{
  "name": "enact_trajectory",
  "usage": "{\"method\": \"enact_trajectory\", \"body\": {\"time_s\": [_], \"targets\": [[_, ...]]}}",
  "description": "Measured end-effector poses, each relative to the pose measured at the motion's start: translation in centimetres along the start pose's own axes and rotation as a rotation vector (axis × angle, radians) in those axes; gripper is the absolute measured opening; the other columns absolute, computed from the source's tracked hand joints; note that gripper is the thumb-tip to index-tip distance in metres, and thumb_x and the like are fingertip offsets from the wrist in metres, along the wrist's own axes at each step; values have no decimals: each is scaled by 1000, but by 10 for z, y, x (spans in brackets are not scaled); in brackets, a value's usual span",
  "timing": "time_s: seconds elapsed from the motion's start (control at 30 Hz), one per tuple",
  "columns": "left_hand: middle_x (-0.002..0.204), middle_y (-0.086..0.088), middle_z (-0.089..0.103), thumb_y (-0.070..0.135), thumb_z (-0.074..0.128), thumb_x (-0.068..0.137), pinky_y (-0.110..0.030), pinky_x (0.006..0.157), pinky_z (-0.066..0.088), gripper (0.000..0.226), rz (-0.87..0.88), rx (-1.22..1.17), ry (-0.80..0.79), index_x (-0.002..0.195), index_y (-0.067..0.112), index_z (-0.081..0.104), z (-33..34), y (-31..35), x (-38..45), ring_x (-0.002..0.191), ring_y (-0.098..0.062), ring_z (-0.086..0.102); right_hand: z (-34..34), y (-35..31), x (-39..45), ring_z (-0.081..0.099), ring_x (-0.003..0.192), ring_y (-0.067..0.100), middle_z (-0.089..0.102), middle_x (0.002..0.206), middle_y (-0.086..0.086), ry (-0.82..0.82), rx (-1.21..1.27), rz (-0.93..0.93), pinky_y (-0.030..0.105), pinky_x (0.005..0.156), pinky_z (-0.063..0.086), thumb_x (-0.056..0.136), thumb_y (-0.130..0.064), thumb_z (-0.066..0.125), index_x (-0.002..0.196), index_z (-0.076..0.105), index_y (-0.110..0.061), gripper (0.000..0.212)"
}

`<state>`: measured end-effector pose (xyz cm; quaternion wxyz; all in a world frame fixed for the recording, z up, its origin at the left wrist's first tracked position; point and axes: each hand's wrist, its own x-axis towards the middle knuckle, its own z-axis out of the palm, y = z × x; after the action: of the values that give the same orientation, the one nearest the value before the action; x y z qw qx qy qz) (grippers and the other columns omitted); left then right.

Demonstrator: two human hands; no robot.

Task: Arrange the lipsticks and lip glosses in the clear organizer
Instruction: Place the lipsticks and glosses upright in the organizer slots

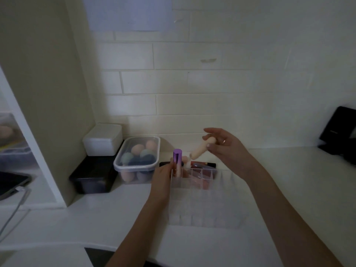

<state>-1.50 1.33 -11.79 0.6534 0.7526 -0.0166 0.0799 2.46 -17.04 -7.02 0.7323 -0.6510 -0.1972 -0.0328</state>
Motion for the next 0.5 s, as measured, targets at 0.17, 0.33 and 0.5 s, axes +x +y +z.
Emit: {"method": "enact_trajectory", "body": {"time_s": [0.17, 0.33, 0.5], "targets": [[104, -5, 69, 33, 41, 88, -18, 85, 46, 41, 134, -38, 56, 104, 8, 69, -5, -4, -19, 97, -16, 62, 5, -11, -18, 67, 104, 28, 65, 116, 11, -83, 206, 83, 38, 80, 58, 83, 8, 57, 127, 51, -17, 51], [95, 35, 66, 19, 43, 90, -2, 80, 41, 30, 399, 48, 271, 98, 43, 60, -5, 0, -44, 98, 13, 57, 14, -17, -18, 69, 100, 25, 66, 107, 15, -72, 154, 37, 30, 80, 58, 85, 7, 55, 110, 59, -8, 29], [120, 23, 56, 28, 52, 81, -37, 107, 37, 35, 690, 375, 377, 116, 32, 54, -1, -5, -45, 118, 16, 42, 18, -21, -20, 67, 105, 32, 69, 112, 9, -164, 162, 48, 43, 81, 58, 82, -8, 57, 113, 60, -14, 31]]}}
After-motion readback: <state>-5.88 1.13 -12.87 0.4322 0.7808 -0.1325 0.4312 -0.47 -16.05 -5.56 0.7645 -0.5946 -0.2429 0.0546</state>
